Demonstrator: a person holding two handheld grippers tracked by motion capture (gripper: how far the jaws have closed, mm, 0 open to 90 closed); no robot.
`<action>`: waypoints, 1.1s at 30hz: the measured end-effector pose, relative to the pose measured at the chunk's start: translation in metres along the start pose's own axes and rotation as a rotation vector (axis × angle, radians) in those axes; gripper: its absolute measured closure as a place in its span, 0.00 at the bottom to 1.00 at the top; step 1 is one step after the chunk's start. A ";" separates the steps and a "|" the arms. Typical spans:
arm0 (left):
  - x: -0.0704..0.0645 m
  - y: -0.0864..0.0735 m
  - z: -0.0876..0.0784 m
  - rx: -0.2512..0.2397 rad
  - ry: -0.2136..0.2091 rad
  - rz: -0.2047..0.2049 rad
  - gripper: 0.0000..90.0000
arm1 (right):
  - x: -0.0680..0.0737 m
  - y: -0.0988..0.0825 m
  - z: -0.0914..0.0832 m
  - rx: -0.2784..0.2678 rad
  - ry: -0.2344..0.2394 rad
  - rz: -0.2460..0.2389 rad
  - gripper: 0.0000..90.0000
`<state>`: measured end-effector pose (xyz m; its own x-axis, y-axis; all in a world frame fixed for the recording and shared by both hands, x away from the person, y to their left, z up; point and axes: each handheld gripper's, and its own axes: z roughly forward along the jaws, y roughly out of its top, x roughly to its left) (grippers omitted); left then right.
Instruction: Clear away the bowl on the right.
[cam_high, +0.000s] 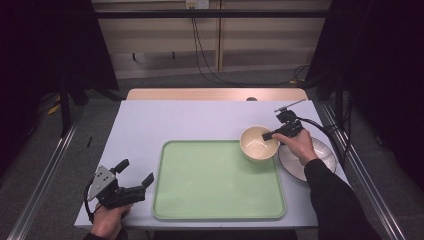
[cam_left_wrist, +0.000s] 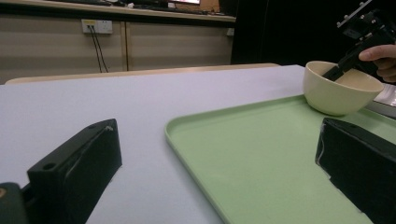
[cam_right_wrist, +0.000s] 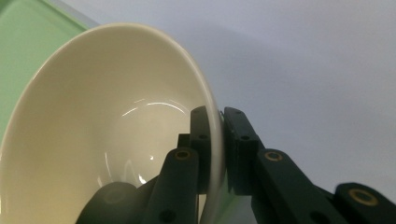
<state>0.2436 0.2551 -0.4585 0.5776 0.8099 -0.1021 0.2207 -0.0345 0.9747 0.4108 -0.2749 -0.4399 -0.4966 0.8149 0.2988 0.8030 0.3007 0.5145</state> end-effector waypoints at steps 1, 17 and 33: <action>0.000 0.000 0.000 0.000 -0.001 0.000 0.00 | 0.000 0.000 0.001 0.003 0.003 0.007 0.92; 0.000 0.000 0.000 0.001 -0.002 0.002 0.00 | -0.002 -0.004 0.008 0.017 -0.001 0.016 0.93; 0.000 0.000 0.000 0.001 0.003 0.000 0.00 | 0.000 -0.009 0.009 -0.010 -0.024 -0.025 0.93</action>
<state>0.2432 0.2550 -0.4583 0.5753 0.8115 -0.1019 0.2219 -0.0349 0.9744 0.4068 -0.2727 -0.4519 -0.5088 0.8186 0.2666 0.7867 0.3164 0.5300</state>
